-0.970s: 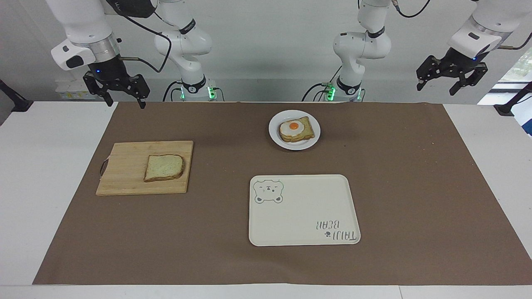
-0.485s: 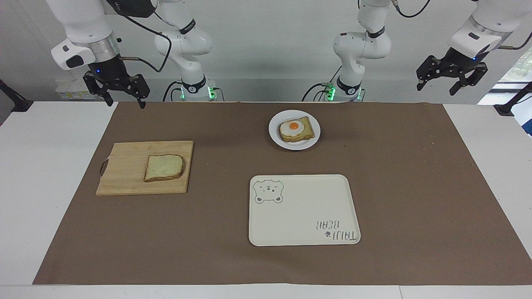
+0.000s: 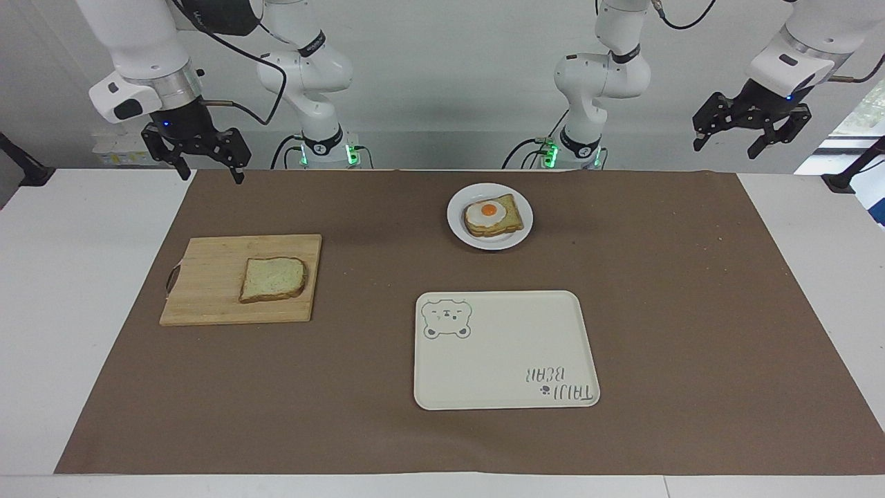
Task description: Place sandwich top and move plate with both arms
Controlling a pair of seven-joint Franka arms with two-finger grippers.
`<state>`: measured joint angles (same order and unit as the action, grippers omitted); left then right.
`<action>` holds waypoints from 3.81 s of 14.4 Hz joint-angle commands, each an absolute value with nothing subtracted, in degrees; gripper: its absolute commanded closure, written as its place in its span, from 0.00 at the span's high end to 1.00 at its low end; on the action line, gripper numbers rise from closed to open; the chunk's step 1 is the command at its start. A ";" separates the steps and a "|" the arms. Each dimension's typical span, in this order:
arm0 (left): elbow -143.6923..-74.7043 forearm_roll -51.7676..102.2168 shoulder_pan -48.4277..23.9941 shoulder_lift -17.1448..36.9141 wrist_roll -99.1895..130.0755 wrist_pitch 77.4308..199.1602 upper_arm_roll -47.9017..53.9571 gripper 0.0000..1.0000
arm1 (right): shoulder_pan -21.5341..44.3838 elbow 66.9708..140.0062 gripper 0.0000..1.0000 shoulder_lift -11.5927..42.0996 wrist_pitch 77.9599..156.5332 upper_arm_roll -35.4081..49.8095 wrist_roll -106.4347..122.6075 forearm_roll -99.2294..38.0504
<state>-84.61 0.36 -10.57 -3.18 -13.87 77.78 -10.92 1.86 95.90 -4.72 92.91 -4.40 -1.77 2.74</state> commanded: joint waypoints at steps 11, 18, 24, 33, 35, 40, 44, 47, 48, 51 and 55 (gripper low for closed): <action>-86.04 -0.44 -10.20 -4.66 -13.36 77.34 -10.55 1.00 | -1.93 106.34 1.00 -0.63 109.06 -4.22 6.06 -1.92; -85.96 -0.27 -9.85 -4.57 -13.01 77.69 -10.20 1.00 | -5.19 109.24 1.00 7.03 119.44 -4.22 12.48 -5.80; -85.69 1.93 -4.66 -4.04 -13.18 79.54 -5.27 1.00 | -6.24 114.60 1.00 8.79 123.40 -4.22 15.38 -5.89; -85.87 1.93 -4.57 -4.22 -13.36 79.01 -5.36 1.00 | -7.90 120.67 1.00 10.81 128.05 -4.22 18.01 -9.14; -85.87 1.93 -4.57 -4.22 -13.36 79.10 -5.36 1.00 | -8.70 121.03 1.00 11.51 128.76 -4.22 20.21 -9.32; -85.87 1.93 -4.57 -4.22 -13.36 79.01 -5.36 1.00 | -8.61 121.64 0.80 11.69 128.76 -4.22 20.21 -9.32; -85.87 1.93 -4.57 -4.22 -13.36 79.10 -5.36 1.00 | -8.70 121.73 0.60 12.30 128.76 -4.22 20.13 -9.32; -85.87 1.93 -4.57 -4.22 -13.36 79.10 -5.36 1.00 | -8.61 121.73 0.10 12.30 128.76 -4.22 19.78 -9.32; -85.87 1.93 -4.57 -4.22 -13.36 79.10 -5.36 1.00 | -8.61 121.73 0.00 12.30 128.76 -4.22 19.60 -9.58; -85.87 1.93 -4.57 -4.22 -13.36 79.01 -5.36 1.00 | -8.53 121.73 0.00 12.39 128.76 -4.22 18.81 -11.34; -85.87 1.93 -4.57 -4.22 -13.36 79.01 -5.36 1.00 | -8.52 120.94 0.00 12.57 128.06 -4.22 18.98 -11.25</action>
